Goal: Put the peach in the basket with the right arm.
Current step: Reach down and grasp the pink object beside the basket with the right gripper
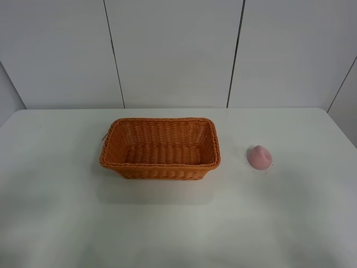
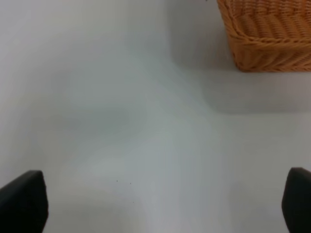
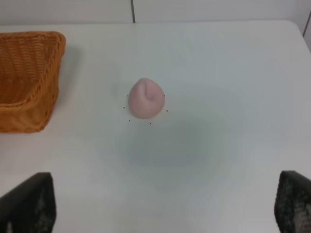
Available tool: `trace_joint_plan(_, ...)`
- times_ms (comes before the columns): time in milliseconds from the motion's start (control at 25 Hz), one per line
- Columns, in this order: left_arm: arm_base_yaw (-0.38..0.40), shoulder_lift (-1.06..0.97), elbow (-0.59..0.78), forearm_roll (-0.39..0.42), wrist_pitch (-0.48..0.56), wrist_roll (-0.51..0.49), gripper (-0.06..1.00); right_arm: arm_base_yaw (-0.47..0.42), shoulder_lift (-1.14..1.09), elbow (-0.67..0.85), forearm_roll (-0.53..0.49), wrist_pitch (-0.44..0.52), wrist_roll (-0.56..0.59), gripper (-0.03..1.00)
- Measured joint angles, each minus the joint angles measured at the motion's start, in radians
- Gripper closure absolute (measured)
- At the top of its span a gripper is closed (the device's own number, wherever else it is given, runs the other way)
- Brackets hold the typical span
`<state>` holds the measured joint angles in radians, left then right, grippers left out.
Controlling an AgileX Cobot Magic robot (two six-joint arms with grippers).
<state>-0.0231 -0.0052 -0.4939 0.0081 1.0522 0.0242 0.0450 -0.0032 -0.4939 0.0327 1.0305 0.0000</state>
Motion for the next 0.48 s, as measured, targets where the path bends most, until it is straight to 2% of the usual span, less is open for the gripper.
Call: trace_joint_plan(480,0.000,0.000,0.000,0.000,0.000,0.000,-0.04,0.000,0.000,-0.002,0.000,-0.003,0.000,0.27)
